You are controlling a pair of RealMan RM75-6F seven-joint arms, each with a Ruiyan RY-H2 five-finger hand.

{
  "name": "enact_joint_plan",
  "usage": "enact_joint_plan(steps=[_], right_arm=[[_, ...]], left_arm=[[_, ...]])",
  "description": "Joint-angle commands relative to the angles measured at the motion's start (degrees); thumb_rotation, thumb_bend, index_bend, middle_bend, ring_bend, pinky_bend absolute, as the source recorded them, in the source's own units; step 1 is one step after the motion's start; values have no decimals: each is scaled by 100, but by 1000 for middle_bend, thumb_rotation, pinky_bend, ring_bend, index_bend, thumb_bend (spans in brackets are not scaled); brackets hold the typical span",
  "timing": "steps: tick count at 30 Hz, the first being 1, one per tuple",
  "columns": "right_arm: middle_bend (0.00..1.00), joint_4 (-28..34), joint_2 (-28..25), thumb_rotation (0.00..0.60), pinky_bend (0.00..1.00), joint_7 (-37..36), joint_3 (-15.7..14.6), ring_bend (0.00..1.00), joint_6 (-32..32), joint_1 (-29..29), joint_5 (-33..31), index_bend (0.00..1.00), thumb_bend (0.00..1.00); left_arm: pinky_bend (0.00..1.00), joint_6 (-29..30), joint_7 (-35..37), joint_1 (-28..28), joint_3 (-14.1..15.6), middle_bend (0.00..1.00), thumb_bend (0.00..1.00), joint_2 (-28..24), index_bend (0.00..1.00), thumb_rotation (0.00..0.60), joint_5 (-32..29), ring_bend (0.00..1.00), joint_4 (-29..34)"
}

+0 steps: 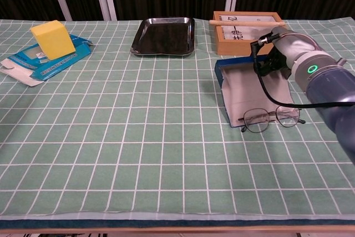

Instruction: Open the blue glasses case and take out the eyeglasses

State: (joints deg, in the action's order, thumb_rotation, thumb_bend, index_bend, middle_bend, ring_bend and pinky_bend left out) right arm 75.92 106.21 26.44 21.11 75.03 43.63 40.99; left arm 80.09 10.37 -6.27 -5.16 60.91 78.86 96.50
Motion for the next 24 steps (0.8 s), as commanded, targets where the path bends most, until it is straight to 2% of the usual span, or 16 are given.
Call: enact_joint_plan(steps=[1, 13, 24], right_arm=[[908, -4, 6, 600, 1000, 60, 40, 963, -40, -34, -37, 581, 572], [908, -137, 28, 600, 1000, 213, 298, 963, -227, 46, -25, 580, 573], [907, -748, 171, 600, 1000, 383, 591, 963, -577, 339, -179, 580, 573]], left_arm=[[0, 0, 0, -1, -1, 0, 14, -1, 0, 600, -1, 0, -1], [0, -4, -4, -1, -8, 0, 14, 0, 0, 600, -20, 0, -6], [0, -32, -18, -11, -4, 0, 14, 7, 0, 600, -33, 0, 1]])
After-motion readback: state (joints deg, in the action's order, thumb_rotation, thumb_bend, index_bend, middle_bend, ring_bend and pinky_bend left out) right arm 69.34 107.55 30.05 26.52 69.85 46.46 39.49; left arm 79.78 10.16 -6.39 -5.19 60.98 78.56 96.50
